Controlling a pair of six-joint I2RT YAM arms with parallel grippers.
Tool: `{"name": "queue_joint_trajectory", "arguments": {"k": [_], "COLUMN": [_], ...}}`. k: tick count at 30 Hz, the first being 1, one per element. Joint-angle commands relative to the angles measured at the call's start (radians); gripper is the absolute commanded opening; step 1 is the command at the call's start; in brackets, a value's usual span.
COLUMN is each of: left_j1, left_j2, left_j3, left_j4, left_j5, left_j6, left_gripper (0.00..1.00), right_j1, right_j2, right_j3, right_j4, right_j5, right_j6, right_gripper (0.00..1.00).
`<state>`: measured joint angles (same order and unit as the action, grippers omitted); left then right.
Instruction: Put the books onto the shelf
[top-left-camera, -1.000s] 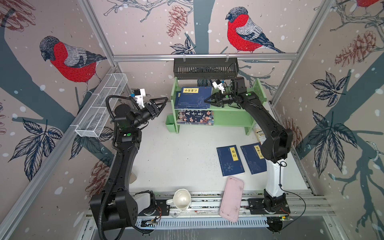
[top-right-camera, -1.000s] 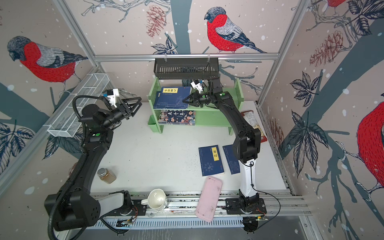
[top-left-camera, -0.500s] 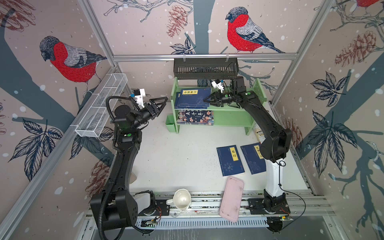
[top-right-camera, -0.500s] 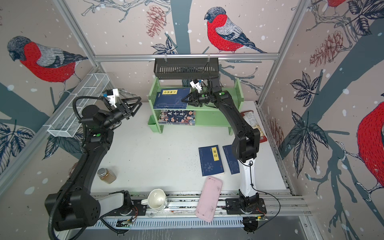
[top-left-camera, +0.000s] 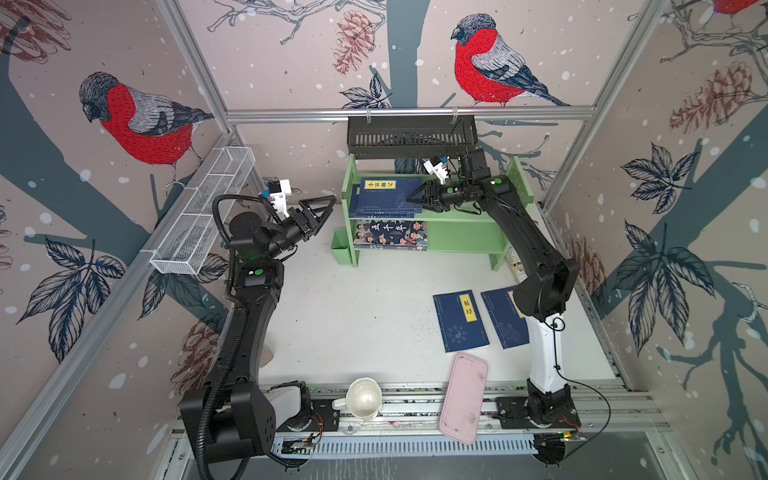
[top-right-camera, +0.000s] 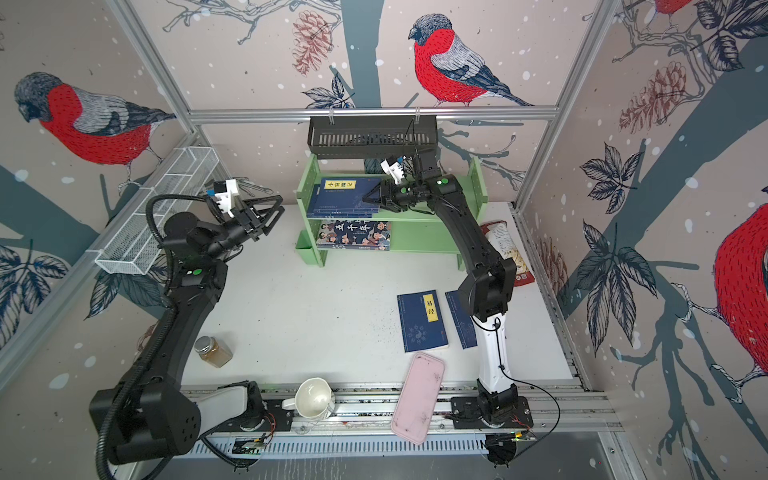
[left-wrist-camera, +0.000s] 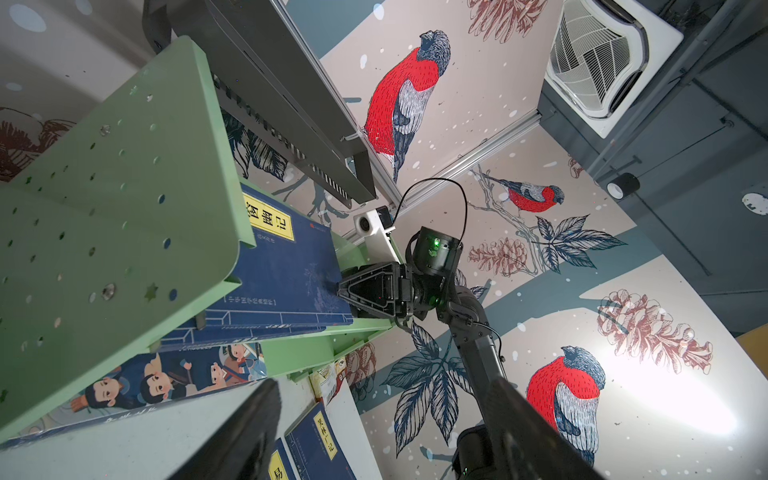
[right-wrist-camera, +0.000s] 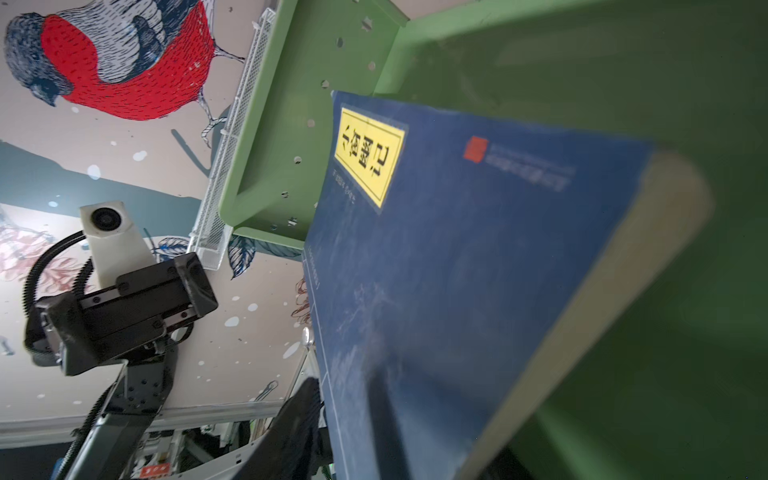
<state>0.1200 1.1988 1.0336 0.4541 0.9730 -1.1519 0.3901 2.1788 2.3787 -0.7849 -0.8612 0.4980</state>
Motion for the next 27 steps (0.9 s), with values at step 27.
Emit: {"name": "queue_joint_trajectory", "arguments": {"k": [27], "left_j1": [0.0], "left_j2": [-0.021], "left_j3": [-0.012], "left_j4": [0.044], "left_j5": [0.02], "left_j6": [-0.029], "left_gripper": [0.79], "right_j1": [0.0], "right_j2": [-0.036], "right_j3": [-0.048], "right_j4": [0.007], "right_j5": [0.138], "right_j6": [0.005], "right_gripper": [0.16]}}
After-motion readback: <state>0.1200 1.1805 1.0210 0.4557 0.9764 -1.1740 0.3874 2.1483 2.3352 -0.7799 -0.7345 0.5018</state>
